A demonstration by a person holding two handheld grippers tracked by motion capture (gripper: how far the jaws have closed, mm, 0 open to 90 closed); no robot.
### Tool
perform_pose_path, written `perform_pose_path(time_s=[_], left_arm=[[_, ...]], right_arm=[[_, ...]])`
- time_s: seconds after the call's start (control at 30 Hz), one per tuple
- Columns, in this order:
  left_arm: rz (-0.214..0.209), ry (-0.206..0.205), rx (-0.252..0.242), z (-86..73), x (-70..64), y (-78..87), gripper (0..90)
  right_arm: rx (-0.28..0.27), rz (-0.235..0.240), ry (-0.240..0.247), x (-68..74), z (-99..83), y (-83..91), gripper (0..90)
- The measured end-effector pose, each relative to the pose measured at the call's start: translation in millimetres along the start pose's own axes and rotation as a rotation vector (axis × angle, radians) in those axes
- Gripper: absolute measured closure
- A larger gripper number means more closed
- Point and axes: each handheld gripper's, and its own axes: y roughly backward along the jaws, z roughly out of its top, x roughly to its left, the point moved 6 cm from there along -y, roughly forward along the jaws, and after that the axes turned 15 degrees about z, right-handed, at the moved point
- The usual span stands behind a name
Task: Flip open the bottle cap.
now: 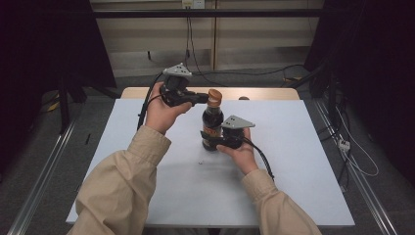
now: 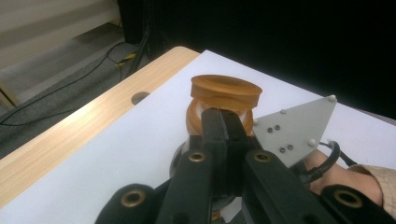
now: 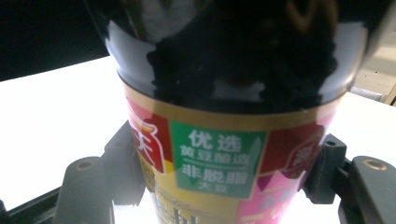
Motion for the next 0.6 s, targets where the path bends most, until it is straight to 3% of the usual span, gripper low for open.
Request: perform_pose_path(time_s=[0.6], left_arm=[[0.0, -0.008, -0.003, 2.5, -0.8, -0.5, 90.0]], right_arm=[[-0.002, -0.002, -0.002, 0.0, -0.5, 0.1, 30.9]])
